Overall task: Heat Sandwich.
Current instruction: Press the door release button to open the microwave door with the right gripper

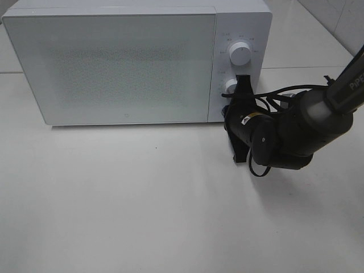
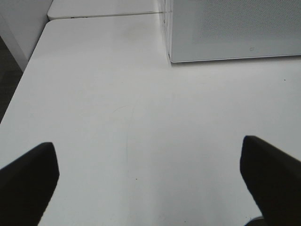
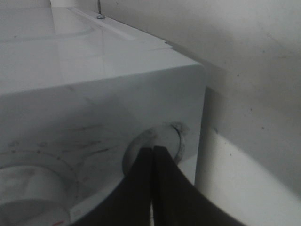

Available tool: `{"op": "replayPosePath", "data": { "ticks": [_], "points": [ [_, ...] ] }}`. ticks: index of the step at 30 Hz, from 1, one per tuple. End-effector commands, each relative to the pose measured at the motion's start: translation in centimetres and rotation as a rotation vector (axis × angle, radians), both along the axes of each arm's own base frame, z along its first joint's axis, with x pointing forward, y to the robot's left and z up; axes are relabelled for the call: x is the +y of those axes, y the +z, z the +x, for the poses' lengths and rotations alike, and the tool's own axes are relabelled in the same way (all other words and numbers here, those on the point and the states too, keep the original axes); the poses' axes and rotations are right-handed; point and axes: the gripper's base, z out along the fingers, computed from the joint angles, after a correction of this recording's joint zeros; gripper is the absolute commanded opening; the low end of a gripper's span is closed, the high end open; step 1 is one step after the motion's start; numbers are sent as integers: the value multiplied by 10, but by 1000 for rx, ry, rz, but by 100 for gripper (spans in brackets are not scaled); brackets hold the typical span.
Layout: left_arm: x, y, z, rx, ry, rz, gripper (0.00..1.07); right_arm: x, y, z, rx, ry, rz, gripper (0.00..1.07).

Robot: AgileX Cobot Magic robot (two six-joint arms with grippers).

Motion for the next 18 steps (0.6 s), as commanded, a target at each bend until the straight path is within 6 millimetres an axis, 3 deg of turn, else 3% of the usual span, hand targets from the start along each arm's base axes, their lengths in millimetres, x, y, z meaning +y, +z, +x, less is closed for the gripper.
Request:
{"op": "replayPosePath", "data": {
  "ticks": [1, 8, 18],
  "points": [
    [0, 0, -3, -33, -1, -8, 101, 1, 16, 11, -120, -3, -8, 1],
    [0, 0, -3, -33, -1, -8, 101, -1, 22, 16, -184, -42, -12, 1],
    [0, 0, -3, -33, -1, -8, 101, -7, 28, 41, -299, -102, -26, 2]
  ]
}}
